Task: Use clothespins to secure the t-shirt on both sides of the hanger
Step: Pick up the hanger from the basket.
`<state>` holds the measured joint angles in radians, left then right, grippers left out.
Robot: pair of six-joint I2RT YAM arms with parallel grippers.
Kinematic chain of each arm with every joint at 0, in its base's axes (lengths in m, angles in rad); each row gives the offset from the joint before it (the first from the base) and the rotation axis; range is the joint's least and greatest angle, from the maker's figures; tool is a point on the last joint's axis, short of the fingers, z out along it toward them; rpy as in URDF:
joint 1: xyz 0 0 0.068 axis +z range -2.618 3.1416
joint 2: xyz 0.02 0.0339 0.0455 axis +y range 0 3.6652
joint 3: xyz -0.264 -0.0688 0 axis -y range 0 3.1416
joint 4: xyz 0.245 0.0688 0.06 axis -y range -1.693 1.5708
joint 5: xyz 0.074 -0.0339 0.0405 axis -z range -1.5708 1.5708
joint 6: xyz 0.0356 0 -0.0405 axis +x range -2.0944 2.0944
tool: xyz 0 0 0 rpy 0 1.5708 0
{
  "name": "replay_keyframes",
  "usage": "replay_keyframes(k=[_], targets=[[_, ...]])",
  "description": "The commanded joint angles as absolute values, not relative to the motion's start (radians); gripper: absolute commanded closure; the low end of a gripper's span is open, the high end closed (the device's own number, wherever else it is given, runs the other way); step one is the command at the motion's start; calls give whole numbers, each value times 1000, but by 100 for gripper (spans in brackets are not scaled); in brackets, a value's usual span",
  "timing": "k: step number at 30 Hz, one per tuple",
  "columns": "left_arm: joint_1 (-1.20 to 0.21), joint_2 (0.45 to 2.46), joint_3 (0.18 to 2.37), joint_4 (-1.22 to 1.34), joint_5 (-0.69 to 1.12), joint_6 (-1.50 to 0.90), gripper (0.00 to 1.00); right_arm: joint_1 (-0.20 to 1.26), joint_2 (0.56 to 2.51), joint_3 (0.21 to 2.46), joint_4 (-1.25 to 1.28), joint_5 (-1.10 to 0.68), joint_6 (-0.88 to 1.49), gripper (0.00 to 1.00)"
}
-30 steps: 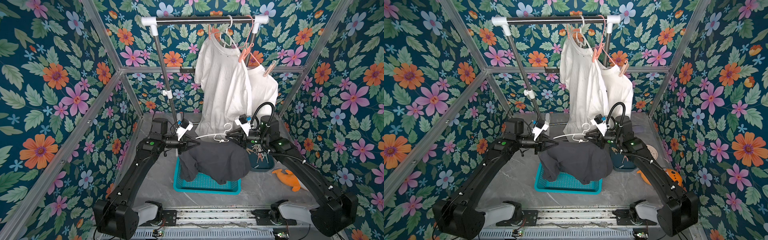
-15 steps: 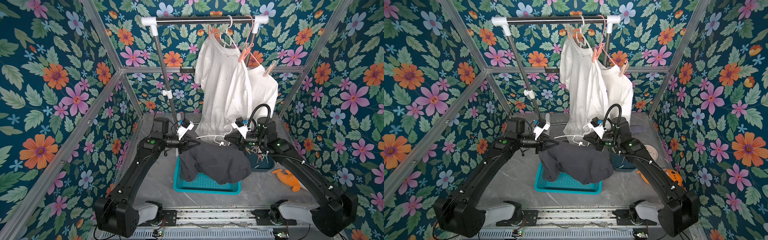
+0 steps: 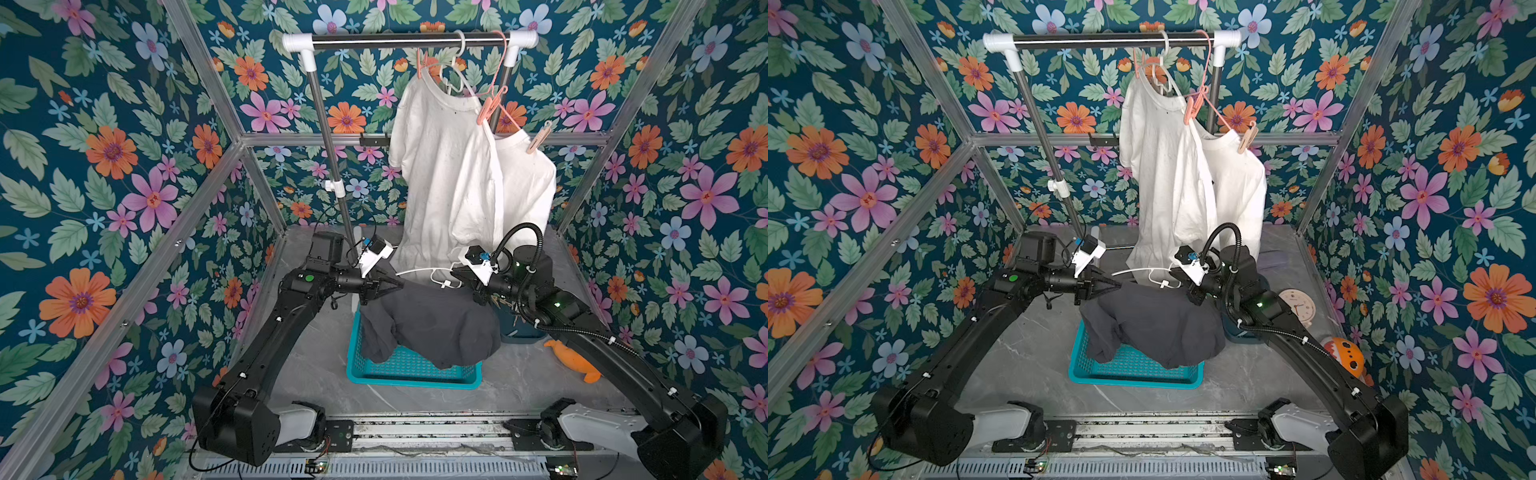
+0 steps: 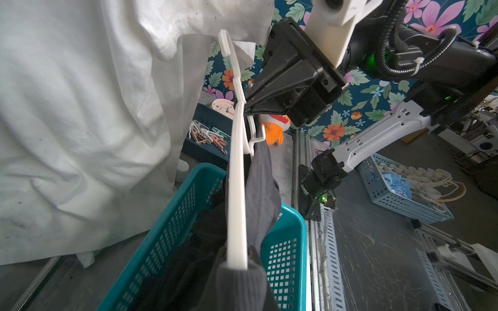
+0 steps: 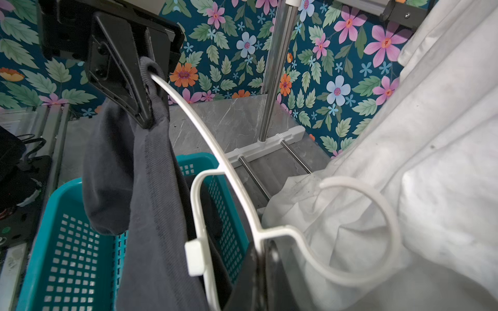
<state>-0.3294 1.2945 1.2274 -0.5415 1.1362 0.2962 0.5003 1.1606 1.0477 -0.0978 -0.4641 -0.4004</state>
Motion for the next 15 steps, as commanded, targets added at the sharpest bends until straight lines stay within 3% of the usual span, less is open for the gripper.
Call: replay_keyframes(k=[1, 5, 15], targets=[[-337, 1304, 1234, -541, 1161, 336, 93, 506, 1158, 1054, 11, -495, -430, 100], [-342, 1332, 1263, -565, 1157, 348, 90, 517, 1148, 1040, 43, -484, -458, 100], [-370, 1429, 1371, -629, 1155, 373, 70, 547, 1153, 1046, 68, -445, -522, 100]])
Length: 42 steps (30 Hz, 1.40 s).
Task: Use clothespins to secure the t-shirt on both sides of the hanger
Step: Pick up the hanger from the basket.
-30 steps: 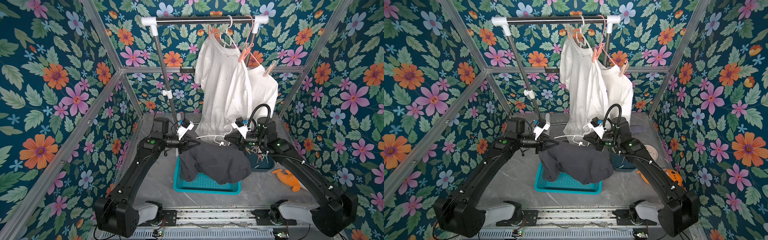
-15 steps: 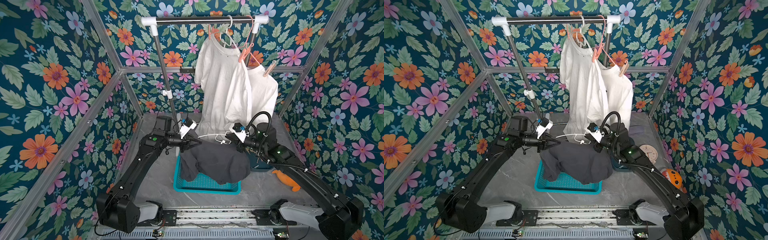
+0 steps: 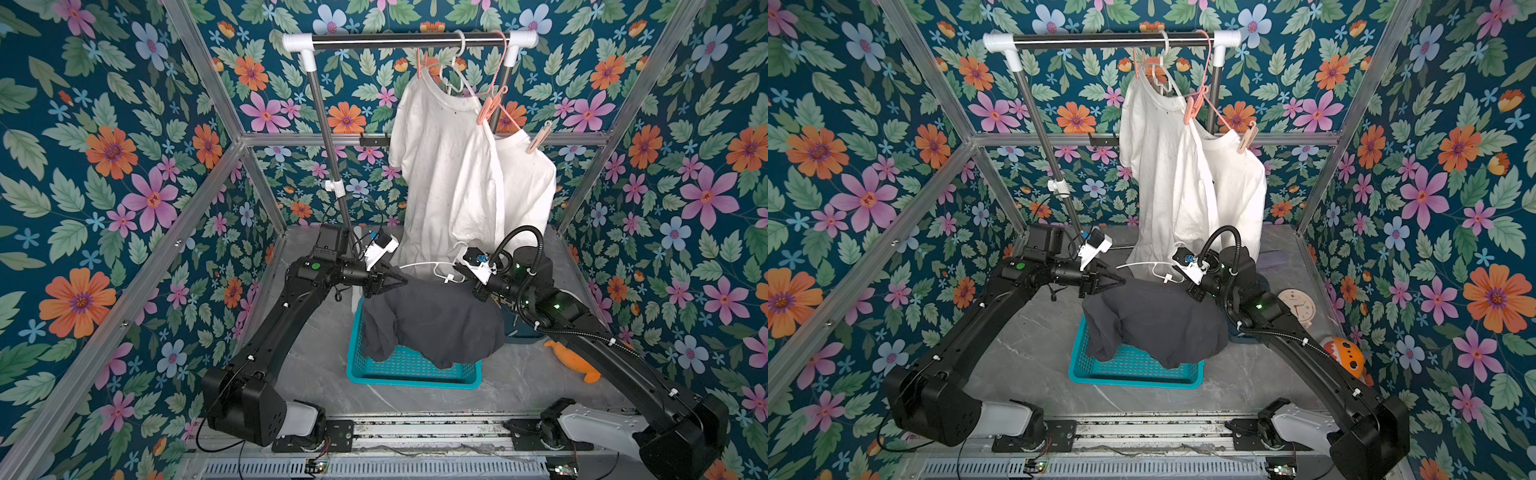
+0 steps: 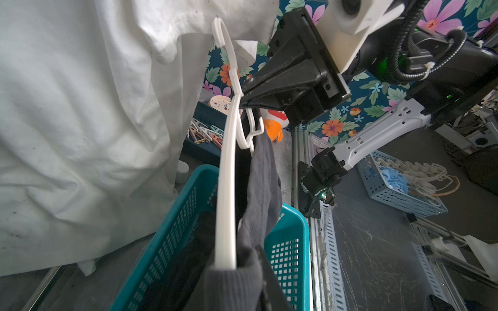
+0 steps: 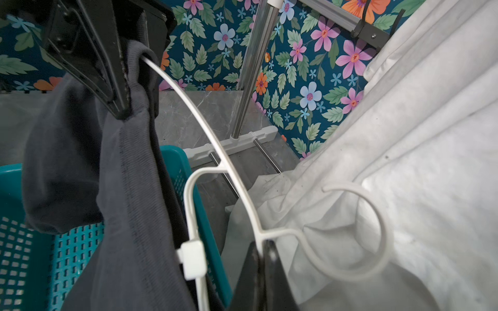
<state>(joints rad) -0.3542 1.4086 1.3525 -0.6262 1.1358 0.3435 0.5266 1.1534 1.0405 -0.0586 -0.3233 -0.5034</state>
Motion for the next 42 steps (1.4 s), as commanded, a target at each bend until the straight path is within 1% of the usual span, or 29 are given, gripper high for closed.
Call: replay_keyframes(k=[1, 5, 6, 8, 9, 10, 12, 13, 15, 17, 19, 20, 21, 22, 23, 27, 28, 29, 33, 36, 40, 42], targets=[[-373, 1435, 1380, -633, 1158, 373, 70, 549, 1157, 1053, 72, -444, -525, 100], [-383, 1440, 1396, -633, 1143, 377, 70, 550, 1170, 1074, 78, -456, -523, 100], [-383, 1437, 1397, -637, 1137, 380, 73, 551, 1172, 1074, 80, -456, -525, 100], [-382, 1427, 1388, -632, 1119, 381, 87, 552, 1169, 1067, 89, -443, -531, 100], [-382, 1422, 1380, -626, 1111, 379, 90, 554, 1164, 1059, 98, -437, -532, 100], [-383, 1416, 1372, -622, 1101, 375, 91, 555, 1159, 1048, 107, -432, -536, 100], [-382, 1409, 1356, -601, 1089, 347, 87, 557, 1143, 1014, 151, -423, -542, 100], [-383, 1410, 1355, -602, 1084, 350, 87, 558, 1132, 999, 183, -425, -537, 100], [-382, 1411, 1359, -618, 1081, 365, 90, 558, 1122, 986, 193, -424, -532, 100], [-383, 1408, 1358, -620, 1083, 367, 100, 557, 1117, 985, 184, -414, -534, 100], [-382, 1394, 1342, -600, 1087, 363, 100, 559, 1112, 978, 185, -404, -533, 98], [-382, 1385, 1333, -585, 1081, 353, 100, 559, 1109, 973, 190, -401, -530, 96], [-381, 1375, 1322, -568, 1071, 343, 100, 559, 1108, 970, 196, -397, -524, 89], [-381, 1365, 1314, -559, 1056, 342, 100, 559, 1106, 969, 196, -391, -512, 72], [-381, 1355, 1310, -555, 1041, 341, 100, 559, 1102, 970, 193, -388, -504, 60], [-372, 1313, 1282, -521, 1000, 325, 100, 559, 1074, 963, 173, -355, -446, 19], [-370, 1301, 1272, -513, 998, 323, 100, 558, 1066, 968, 155, -342, -427, 14], [-370, 1293, 1266, -511, 996, 326, 100, 558, 1059, 975, 131, -331, -412, 12], [-366, 1259, 1239, -505, 946, 330, 100, 558, 1020, 999, 26, -286, -337, 9], [-362, 1243, 1229, -509, 899, 330, 100, 544, 965, 988, -28, -263, -255, 9], [-359, 1220, 1203, -505, 833, 332, 100, 499, 863, 948, -80, -285, -129, 9], [-359, 1204, 1181, -484, 819, 332, 100, 463, 818, 922, -90, -348, -69, 9]])
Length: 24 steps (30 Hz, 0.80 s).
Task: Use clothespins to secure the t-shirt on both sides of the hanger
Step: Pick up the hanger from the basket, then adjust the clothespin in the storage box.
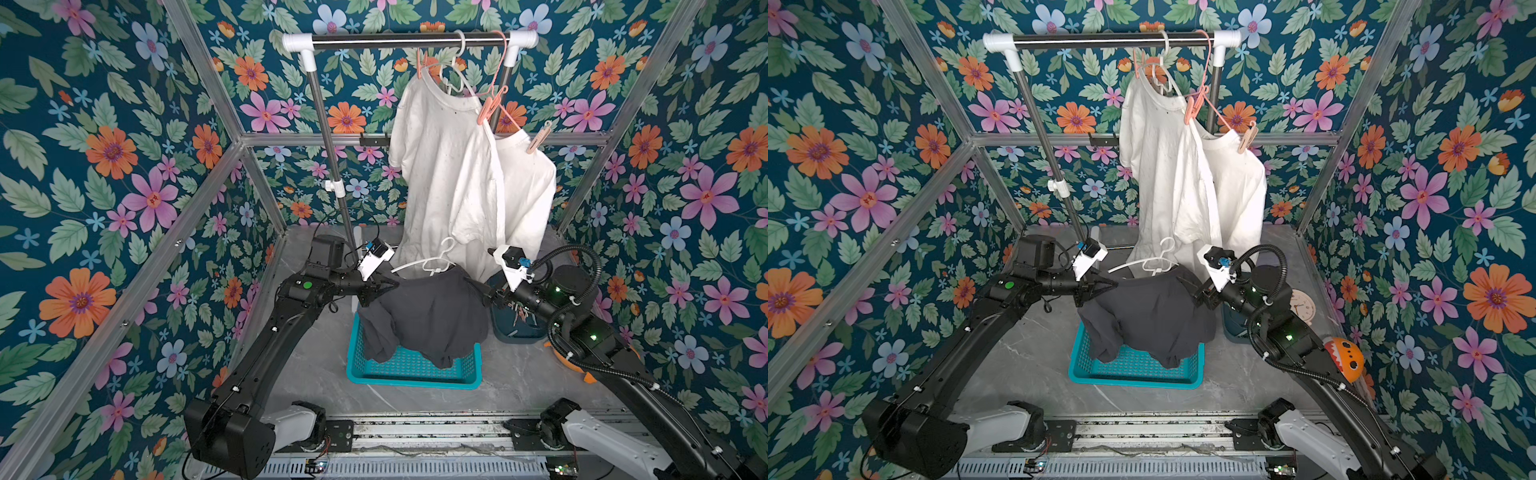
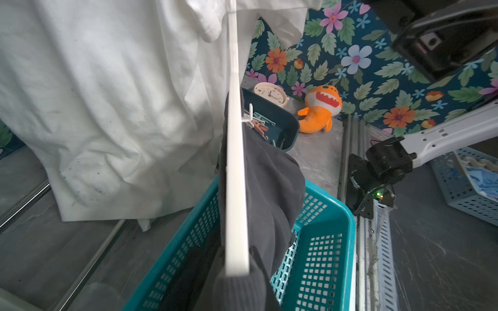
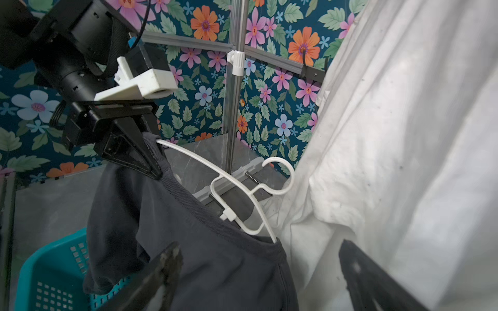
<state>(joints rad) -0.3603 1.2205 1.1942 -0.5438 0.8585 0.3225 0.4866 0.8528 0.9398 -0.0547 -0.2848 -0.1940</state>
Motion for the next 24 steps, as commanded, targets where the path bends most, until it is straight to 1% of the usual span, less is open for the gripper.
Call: replay_keyframes(k=[1, 3, 8, 10, 14, 16, 20, 24], targets=[[-360, 1195, 1171, -470, 804, 326, 100, 455, 803, 923, -119, -338, -43, 9], [-358, 1180, 1166, -462, 779, 323, 100, 448, 783, 922, -180, -311, -13, 10], [-357, 1129, 1137, -435, 735, 311, 100, 397, 784, 906, -302, -165, 95, 14], [-356, 1100, 1117, -425, 732, 317, 100, 336, 796, 897, -348, -156, 162, 16], [-356, 1054, 1087, -408, 719, 321, 100, 189, 822, 872, -423, -151, 307, 16], [-355, 1040, 1084, -412, 724, 317, 100, 140, 847, 867, -460, -139, 350, 17], [-355, 1010, 1063, -402, 737, 327, 100, 125, 880, 819, -455, -44, 384, 18], [-355, 1000, 1051, -383, 730, 328, 100, 107, 945, 786, -434, -12, 438, 19]])
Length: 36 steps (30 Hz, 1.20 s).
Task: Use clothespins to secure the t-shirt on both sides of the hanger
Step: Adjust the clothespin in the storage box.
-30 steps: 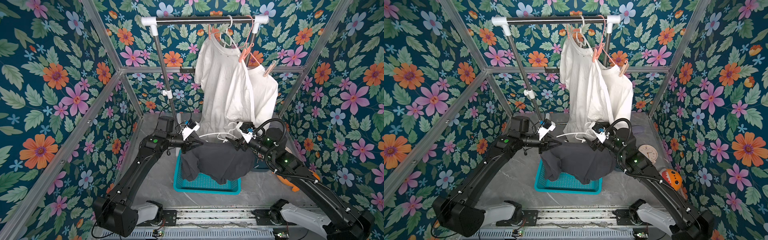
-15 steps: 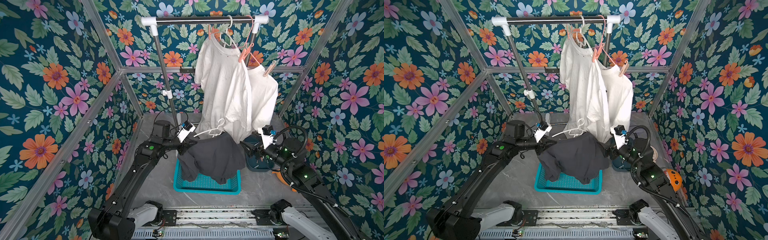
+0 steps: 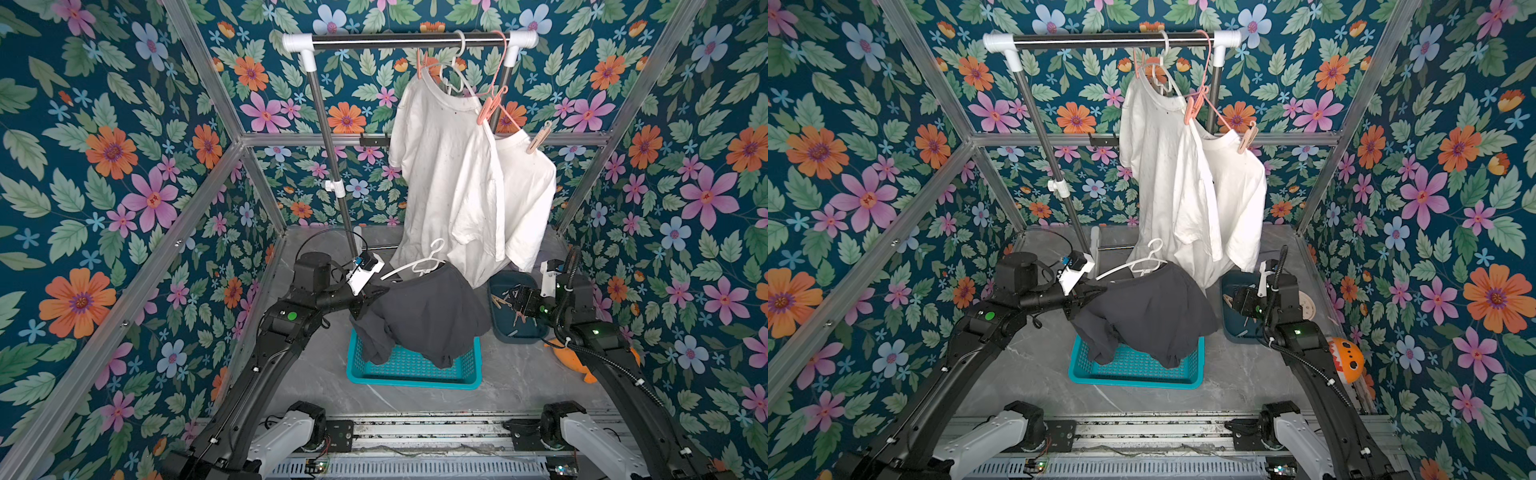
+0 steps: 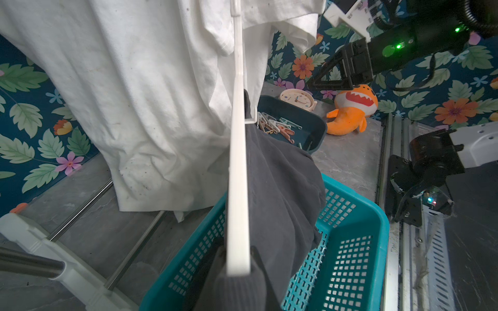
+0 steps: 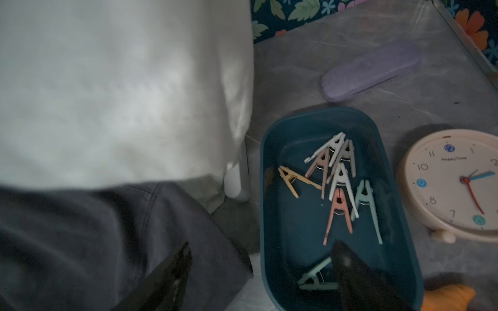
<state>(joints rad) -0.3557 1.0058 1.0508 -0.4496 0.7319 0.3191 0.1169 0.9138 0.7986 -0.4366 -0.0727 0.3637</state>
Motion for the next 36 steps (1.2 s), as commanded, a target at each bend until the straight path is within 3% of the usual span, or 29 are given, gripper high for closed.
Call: replay_keyframes(k=[1, 10, 18, 36], targets=[[-354, 1002, 1052, -383, 737, 330, 100, 106, 969, 779, -428, -1, 447, 20], [-355, 1009, 1042, -358, 753, 330, 100, 55, 1138, 747, -388, 57, 475, 25], [-354, 1034, 1037, -344, 773, 333, 100, -11, 1272, 747, -391, 9, 517, 20], [-342, 1047, 1035, -334, 790, 331, 100, -11, 1511, 791, -281, -101, 532, 23]])
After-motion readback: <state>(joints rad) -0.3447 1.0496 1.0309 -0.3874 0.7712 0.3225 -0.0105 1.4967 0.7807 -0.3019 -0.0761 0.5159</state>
